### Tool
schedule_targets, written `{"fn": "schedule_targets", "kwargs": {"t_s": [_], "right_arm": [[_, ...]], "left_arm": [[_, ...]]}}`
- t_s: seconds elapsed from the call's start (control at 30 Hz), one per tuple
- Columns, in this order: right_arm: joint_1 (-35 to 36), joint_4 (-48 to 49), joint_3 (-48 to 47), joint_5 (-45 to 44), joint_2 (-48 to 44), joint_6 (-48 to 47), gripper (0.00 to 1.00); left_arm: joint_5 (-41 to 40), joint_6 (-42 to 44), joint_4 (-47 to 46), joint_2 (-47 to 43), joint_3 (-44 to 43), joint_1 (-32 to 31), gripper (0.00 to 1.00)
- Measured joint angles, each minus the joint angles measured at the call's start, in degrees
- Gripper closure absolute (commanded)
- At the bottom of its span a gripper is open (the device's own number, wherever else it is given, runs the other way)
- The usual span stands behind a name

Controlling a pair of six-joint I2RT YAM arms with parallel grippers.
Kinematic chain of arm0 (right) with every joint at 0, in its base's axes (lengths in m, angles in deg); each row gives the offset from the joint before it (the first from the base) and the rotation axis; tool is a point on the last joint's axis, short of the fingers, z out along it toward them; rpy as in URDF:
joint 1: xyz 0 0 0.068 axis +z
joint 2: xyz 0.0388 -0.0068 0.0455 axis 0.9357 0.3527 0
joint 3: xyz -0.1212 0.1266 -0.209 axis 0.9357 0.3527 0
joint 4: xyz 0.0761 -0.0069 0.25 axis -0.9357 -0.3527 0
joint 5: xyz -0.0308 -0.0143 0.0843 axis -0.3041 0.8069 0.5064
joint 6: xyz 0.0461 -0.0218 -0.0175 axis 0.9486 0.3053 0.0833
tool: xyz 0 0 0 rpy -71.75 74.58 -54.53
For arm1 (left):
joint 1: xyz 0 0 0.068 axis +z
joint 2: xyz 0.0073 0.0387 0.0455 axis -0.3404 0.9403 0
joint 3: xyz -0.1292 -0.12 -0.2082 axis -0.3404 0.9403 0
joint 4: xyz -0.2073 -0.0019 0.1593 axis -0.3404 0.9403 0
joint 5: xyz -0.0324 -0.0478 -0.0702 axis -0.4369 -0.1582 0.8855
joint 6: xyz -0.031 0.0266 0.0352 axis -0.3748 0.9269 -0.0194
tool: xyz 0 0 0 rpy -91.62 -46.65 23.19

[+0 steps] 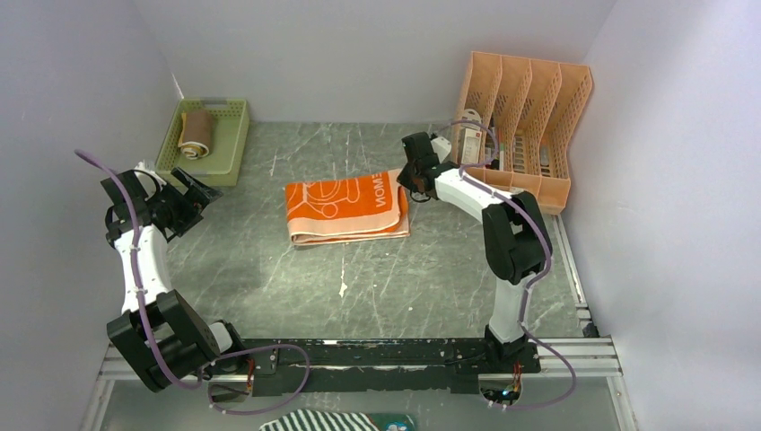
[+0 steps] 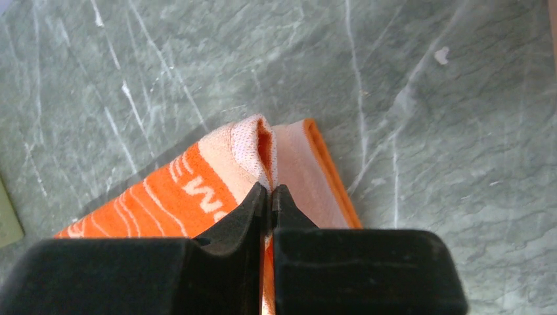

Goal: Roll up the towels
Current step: Fold the towel at the center of the board.

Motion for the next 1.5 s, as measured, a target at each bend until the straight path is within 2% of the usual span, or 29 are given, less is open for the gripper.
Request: {"fn": "schedule_targets", "kwargs": {"t_s": [0.03,0.1,0.33,0.43,0.47,0.5,0.53,0.7,0.8,0.87,1.03,1.27,1.37,1.5], "right_arm": [[-0.42,0.20,0.00,0.00,0.37,-0.04,1.00],[-1.03,0.44,0.02,0.24,1.20,-0.24,0.90],[-2.73,4.94,2.32,6.38,2.60,-2.25,0.66],[-4.17,10.01,6.12,11.30,2.60,-4.26,0.40],[-4.68,11.65,7.85,12.59,2.60,-5.25,0.27],[-4.96,12.96,9.40,13.29,2.51,-6.03,0.11],[-5.22,14.51,11.50,13.68,2.16,-7.23,0.01],[-5.77,26.03,24.94,12.90,-8.02,-14.32,0.00],[-7.23,36.41,36.04,15.78,-14.45,-16.55,0.11],[-9.86,41.90,40.54,20.81,-15.65,-17.70,0.15],[-12.50,49.18,39.91,31.10,-10.60,-20.52,0.12],[-12.31,69.09,40.44,44.72,-0.59,-17.53,0.11],[-12.33,74.44,40.15,48.11,3.50,-15.28,0.12],[-12.39,77.92,40.15,50.42,4.17,-14.08,0.12]], "left_arm": [[-0.02,0.00,0.02,0.00,0.02,0.00,0.01],[-0.02,0.00,0.00,0.02,0.22,0.00,0.01],[-0.02,0.13,0.00,0.63,0.55,0.00,0.01],[-0.02,0.42,0.00,0.87,0.66,-0.02,0.01],[-0.02,0.44,-0.02,0.90,0.72,-0.02,0.01],[-0.02,0.50,0.00,0.96,0.74,-0.02,0.01],[0.00,0.57,0.00,0.98,0.79,-0.02,0.01],[0.00,0.61,-0.22,0.98,1.11,-0.09,0.01],[0.00,0.61,-0.26,1.03,1.27,-0.37,0.01],[0.02,0.63,-0.28,1.03,1.29,-0.59,0.01],[-0.02,0.92,-0.33,1.01,1.77,-1.27,0.01],[-0.13,1.44,-0.24,0.83,2.36,-2.27,0.01],[-0.22,1.57,-0.22,0.61,2.36,-2.54,0.01],[-0.50,1.70,-0.20,0.52,2.36,-2.71,0.01]]}}
